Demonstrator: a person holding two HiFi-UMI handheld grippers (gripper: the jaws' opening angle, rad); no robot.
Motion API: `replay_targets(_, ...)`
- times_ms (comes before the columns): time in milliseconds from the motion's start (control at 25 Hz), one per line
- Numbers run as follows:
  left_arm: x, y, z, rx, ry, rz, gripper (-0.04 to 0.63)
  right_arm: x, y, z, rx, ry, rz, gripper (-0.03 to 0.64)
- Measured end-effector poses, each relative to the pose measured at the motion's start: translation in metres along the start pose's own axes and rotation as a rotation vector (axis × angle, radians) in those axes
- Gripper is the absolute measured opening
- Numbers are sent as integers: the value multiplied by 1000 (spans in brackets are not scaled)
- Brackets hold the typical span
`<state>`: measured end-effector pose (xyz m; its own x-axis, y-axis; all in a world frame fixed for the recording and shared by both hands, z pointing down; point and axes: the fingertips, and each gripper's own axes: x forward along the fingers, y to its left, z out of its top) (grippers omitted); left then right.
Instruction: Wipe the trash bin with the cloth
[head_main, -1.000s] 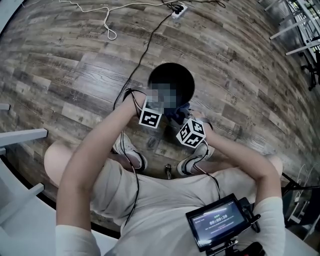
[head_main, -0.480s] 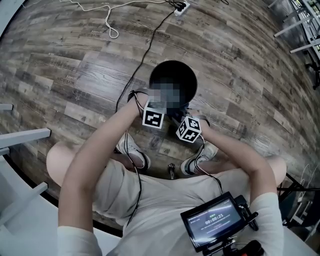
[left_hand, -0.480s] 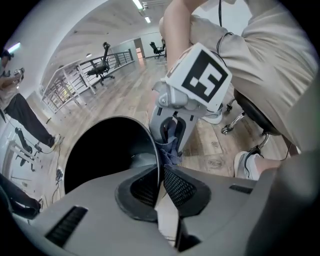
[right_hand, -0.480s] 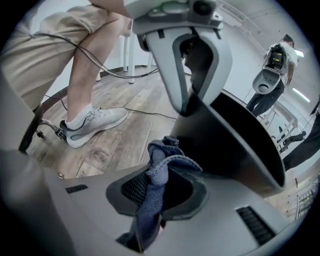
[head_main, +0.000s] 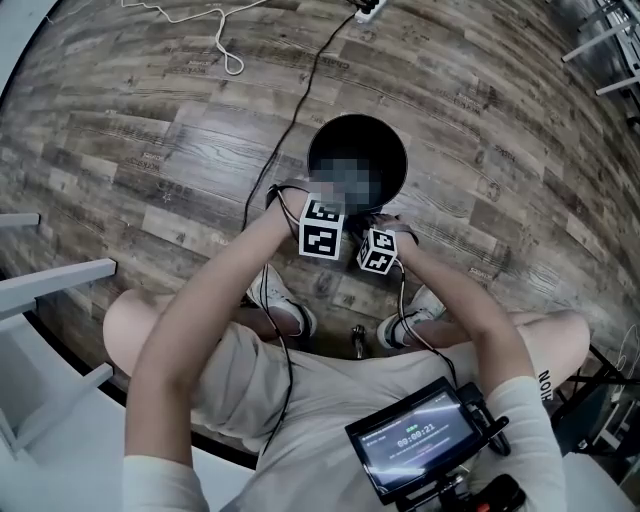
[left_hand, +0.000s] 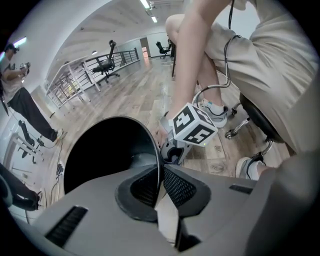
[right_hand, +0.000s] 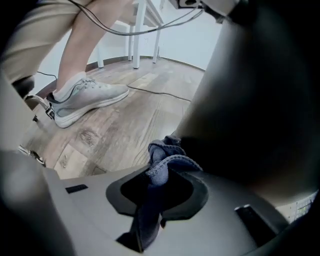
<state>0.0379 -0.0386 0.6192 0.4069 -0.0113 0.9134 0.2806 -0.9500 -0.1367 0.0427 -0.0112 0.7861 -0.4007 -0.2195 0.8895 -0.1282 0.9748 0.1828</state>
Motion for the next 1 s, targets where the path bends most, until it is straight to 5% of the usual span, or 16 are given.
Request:
replay_targets(160,2,4,5,-59,14,34,41,25,2,-27,-10,100,9,77)
replay_targets(360,-1,2,9,-124,-16,6,48,16,-5,-31,8,92,-18,77)
replay_targets(560,-14,4,2,-10,-27,-2,138,-22,-4,-23,-28,40,-2,77)
replay_targets(720,-21,9,-18,78,19,6,140,-64,-4,-7,-75,-14,0,77)
replay_targets(1000,-18,16,-46,82,65,23,122,-147,-9,46,-15,-131,-24,77)
